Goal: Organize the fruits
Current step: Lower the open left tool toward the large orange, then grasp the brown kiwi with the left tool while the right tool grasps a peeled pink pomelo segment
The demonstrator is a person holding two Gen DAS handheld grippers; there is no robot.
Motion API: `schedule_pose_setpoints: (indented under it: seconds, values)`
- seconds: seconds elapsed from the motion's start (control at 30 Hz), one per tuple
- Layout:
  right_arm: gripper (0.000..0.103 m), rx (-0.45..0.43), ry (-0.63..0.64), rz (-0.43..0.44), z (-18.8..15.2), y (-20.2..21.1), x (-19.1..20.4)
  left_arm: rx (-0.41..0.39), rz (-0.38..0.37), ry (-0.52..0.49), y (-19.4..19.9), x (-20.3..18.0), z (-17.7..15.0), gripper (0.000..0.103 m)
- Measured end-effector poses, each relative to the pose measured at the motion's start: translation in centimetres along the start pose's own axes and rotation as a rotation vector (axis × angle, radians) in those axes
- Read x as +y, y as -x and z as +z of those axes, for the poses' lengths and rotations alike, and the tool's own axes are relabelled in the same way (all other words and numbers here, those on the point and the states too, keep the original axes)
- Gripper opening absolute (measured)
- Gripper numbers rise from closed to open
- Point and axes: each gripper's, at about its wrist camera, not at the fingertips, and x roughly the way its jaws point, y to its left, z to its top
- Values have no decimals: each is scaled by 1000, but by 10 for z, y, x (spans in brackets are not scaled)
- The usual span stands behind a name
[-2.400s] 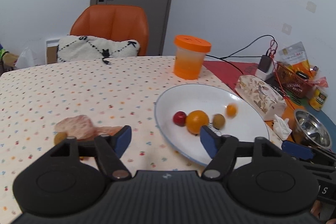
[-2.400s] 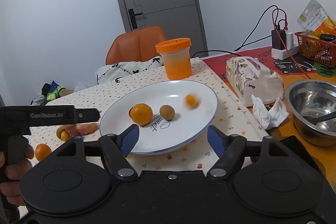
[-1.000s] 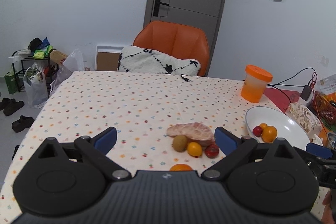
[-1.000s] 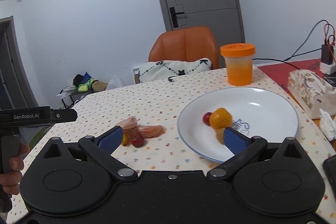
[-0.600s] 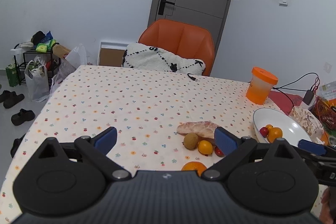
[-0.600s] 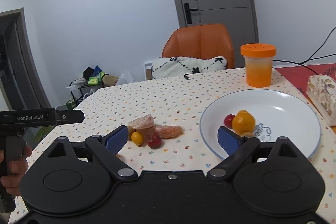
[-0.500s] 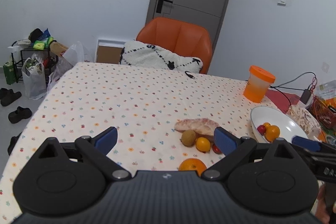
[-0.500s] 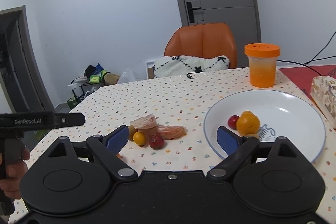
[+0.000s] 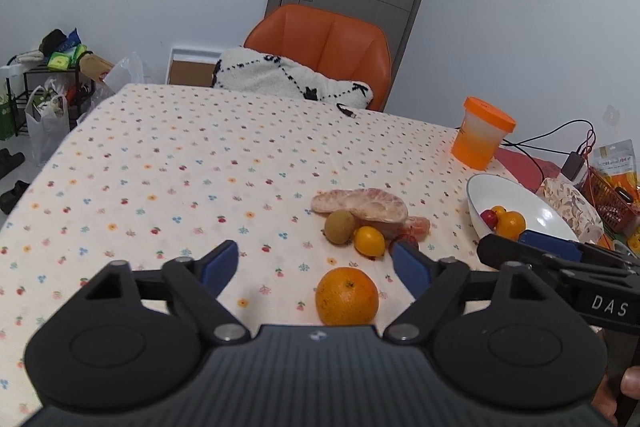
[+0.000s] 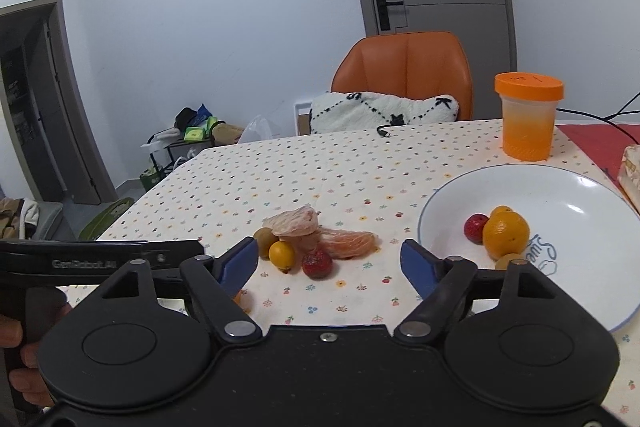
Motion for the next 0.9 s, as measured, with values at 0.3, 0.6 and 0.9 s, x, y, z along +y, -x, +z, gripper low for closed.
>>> schedule_pose_setpoints:
  seconds: [0.3,0.6,0.9]
  values:
    - [71,25,25,28,6,-18,6,25,-10,16,-16,6,4,64]
    - [59,71,40,64,12,-46,9,64,-34,37,-38,11,13,49]
    - [57,113,52,87,19,-71,9,99,-65,59,-54,16,23,34]
